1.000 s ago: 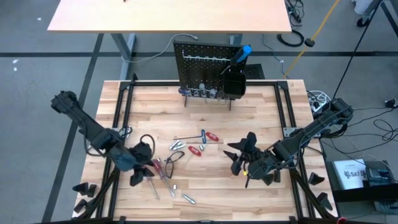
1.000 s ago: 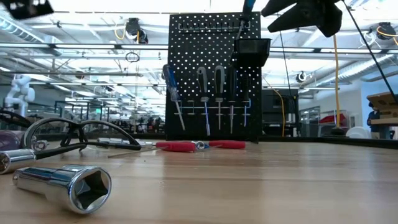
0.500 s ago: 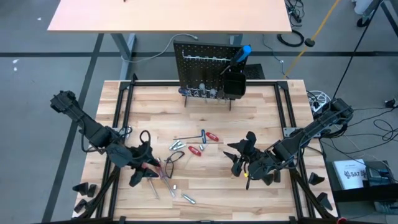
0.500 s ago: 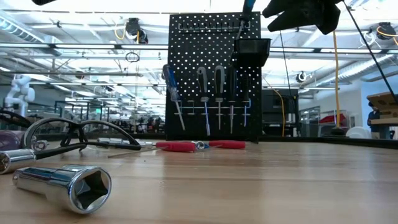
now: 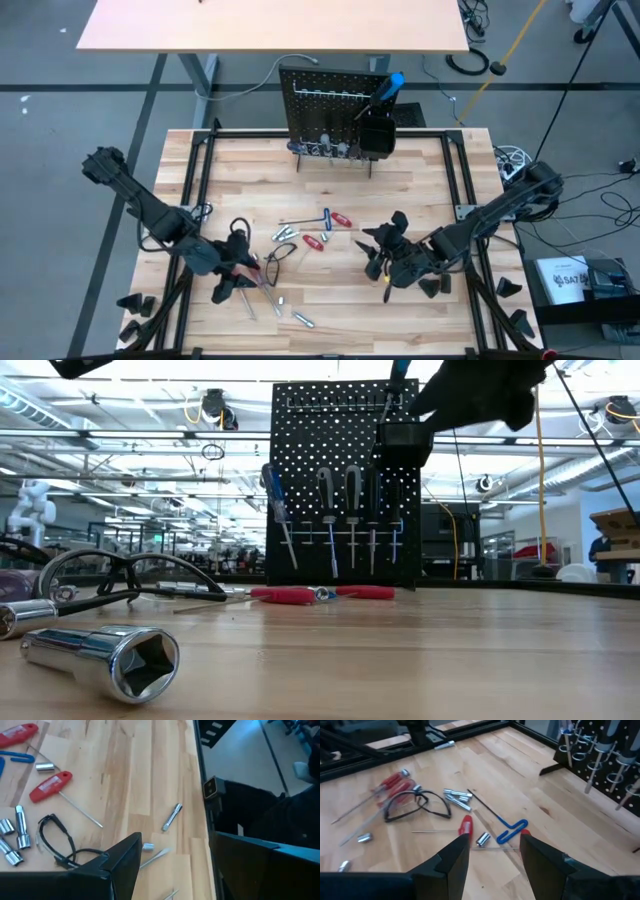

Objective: Hang tools onto peg board
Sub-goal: Hang the red screwdriver onto the peg board

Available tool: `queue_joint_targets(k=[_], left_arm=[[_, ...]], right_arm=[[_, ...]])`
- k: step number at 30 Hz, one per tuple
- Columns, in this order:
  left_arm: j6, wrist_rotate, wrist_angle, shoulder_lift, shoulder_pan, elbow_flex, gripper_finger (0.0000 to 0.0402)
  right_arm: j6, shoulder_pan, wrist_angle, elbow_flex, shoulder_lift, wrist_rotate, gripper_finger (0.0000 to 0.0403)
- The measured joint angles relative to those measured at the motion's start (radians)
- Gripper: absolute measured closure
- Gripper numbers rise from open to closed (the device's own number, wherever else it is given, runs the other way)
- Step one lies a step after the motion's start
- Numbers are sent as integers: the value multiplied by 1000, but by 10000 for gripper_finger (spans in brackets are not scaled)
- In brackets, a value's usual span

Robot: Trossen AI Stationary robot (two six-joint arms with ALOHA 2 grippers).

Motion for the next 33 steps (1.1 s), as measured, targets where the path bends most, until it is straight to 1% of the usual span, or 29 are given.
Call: queue_joint_targets(k=[2, 4, 7, 11, 13, 16, 18, 20, 22, 25, 28, 33], left_arm=[[-2, 0, -5, 9, 0, 0, 162], [-42, 3, -9, 16, 0, 0, 162], [-119, 50, -34, 31, -5, 0, 162], [-258, 66, -72, 60, -30, 0, 162], [-379, 45, -108, 79, -41, 0, 162], [-642, -56, -182, 118, -44, 0, 162], [-817, -83, -210, 153, -43, 0, 162], [-907, -70, -206, 191, -44, -1, 162], [-954, -44, -197, 226, -45, -1, 162], [-989, -3, -206, 281, -44, -1, 162], [-1027, 6, -210, 323, -44, -1, 162], [-1023, 35, -234, 361, -40, -2, 162]], right_arm=[[1, -19, 19, 0, 17, -1, 234], [-5, -40, 38, 0, 33, -2, 234], [-51, -70, 75, 0, 53, -2, 234], [-129, -115, 131, 0, 61, -5, 234], [-133, -138, 161, 0, 60, -6, 234], [-135, -168, 212, 0, 60, -25, 234], [-136, -190, 237, 0, 60, -84, 234], [-136, -210, 240, 0, 60, -146, 234], [-136, -226, 241, 0, 60, -185, 234], [-136, -238, 240, 0, 60, -216, 234], [-136, -238, 239, 0, 60, -220, 234], [-136, -237, 234, 0, 60, -221, 234]])
